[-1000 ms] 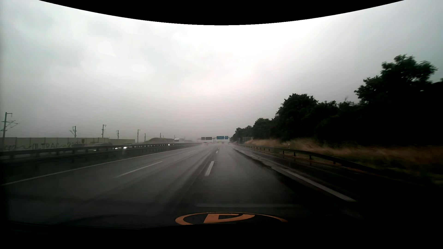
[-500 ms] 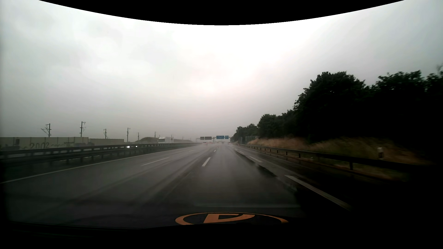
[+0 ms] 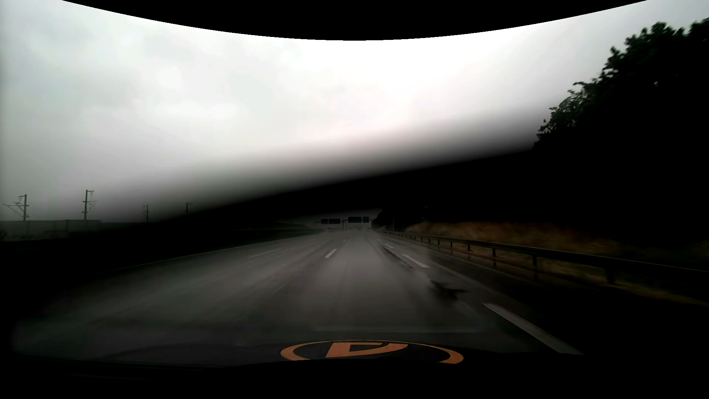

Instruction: Follow the waypoints while adhering to traffic rules and regulations

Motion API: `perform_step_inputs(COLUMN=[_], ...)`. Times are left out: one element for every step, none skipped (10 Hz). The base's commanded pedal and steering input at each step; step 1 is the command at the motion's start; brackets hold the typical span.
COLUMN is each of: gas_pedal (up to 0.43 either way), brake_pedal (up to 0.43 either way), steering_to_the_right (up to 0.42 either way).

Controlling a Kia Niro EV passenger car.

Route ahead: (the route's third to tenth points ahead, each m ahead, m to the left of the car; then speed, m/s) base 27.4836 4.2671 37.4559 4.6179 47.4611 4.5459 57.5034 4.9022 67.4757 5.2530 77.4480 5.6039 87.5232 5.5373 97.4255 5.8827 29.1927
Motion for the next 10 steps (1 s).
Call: perform_step_inputs(gas_pedal=[0.22, 0.22, 0.22, 0.22, 0.22, 0.22, 0.22, 0.22, 0.22, 0.22], brake_pedal=[0.0, 0.0, 0.0, 0.0, 0.0, 0.0, 0.0, 0.0, 0.0, 0.0], steering_to_the_right=[-0.007, -0.006, -0.006, -0.005, -0.005, -0.005, -0.005, -0.005, -0.005, -0.005])
